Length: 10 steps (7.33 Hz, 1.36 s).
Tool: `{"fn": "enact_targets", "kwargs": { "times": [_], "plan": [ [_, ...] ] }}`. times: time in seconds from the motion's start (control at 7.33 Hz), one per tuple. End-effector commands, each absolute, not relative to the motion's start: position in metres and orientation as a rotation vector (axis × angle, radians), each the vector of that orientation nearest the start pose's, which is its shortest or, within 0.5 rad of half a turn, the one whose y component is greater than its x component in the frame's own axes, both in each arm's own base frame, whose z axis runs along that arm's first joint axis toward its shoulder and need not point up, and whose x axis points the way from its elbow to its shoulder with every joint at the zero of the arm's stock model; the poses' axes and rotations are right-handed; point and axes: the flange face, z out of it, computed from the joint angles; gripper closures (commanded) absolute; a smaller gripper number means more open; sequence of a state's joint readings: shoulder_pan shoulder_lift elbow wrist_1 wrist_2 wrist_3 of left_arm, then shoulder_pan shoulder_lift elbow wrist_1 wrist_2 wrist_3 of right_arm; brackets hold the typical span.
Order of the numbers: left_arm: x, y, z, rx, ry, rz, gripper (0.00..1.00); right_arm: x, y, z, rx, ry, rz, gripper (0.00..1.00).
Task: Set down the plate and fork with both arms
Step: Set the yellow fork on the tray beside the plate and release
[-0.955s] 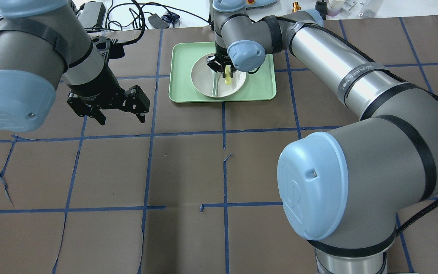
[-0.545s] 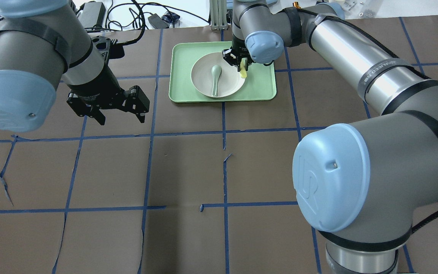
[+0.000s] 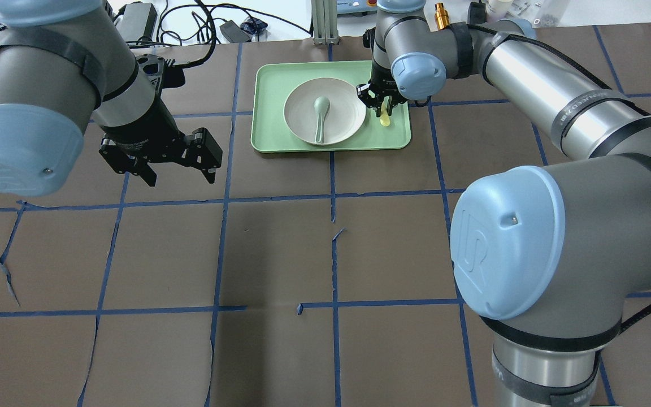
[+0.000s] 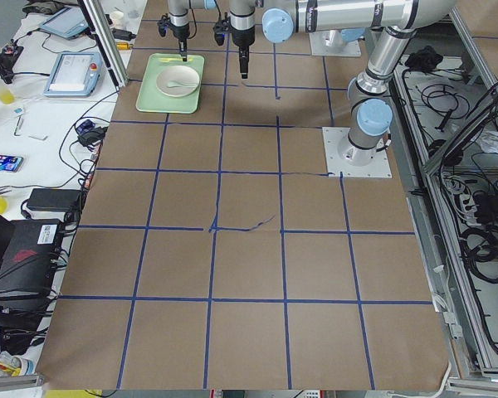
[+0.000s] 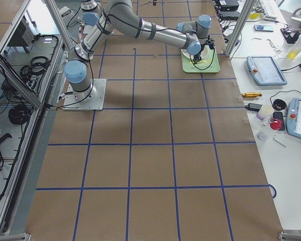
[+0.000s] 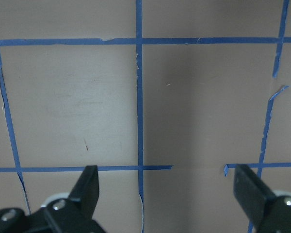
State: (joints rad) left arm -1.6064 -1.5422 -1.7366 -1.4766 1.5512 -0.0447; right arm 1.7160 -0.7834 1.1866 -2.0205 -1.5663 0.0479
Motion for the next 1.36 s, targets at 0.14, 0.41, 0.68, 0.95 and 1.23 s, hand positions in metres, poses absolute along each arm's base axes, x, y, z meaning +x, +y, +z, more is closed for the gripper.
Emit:
{"fn": "enact_targets", "kwargs": {
  "times": [0.14,0.41,0.68,0.95,1.23],
  "plan": [
    [-0.152,-0.467,0.430,-0.025,3.160,0.067,0.00,0.242,-0.736,0.203,-0.125,3.131,-0.049,1.00],
    [-0.153,-0.466,0.430,-0.023,3.160,0.069,0.00,0.240,-0.729,0.200,-0.151,3.135,-0.045,0.01],
    [-0.152,-0.467,0.430,-0.025,3.160,0.067,0.00,0.235,-0.718,0.229,-0.280,3.130,-0.082,0.00],
    [-0.153,-0.466,0.430,-0.023,3.162,0.069,0.00,0.209,-0.676,0.297,-0.297,3.155,-0.072,0.00],
    [-0.153,-0.466,0.430,-0.023,3.160,0.069,0.00,0.188,-0.604,0.364,-0.277,3.198,-0.027,0.00]
  ]
}}
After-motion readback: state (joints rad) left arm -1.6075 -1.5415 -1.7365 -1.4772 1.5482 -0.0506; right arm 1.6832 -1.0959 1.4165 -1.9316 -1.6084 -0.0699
